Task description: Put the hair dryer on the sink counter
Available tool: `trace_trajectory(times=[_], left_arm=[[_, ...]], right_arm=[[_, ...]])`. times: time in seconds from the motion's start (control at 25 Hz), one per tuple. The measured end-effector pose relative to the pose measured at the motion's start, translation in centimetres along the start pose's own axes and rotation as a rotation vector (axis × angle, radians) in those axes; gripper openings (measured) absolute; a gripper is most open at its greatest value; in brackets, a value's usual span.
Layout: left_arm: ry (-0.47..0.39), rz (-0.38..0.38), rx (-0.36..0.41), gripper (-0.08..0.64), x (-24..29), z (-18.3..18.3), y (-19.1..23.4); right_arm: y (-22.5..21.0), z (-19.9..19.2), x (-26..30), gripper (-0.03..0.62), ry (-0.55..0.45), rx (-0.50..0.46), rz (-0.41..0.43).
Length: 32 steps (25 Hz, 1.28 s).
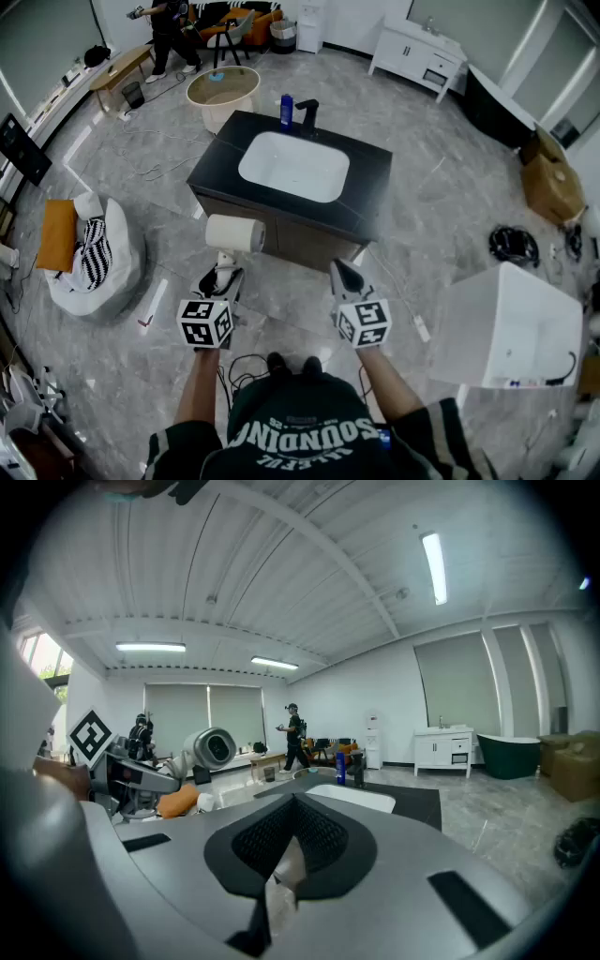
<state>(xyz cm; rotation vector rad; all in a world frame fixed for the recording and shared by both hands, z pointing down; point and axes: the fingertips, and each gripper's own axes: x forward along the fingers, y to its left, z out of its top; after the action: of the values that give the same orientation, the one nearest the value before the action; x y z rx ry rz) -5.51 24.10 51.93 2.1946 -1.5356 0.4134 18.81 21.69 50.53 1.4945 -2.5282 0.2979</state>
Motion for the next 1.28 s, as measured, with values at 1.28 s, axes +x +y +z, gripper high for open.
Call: trace_trajectory(times=[1.28], left_arm=[[-0.009,-0.021,-0.035,0.221,-1.2,-1.1,5.0]], right_arm=[[4.0,-1.4,2.1,0.000,0.017,0.032,-0.025]])
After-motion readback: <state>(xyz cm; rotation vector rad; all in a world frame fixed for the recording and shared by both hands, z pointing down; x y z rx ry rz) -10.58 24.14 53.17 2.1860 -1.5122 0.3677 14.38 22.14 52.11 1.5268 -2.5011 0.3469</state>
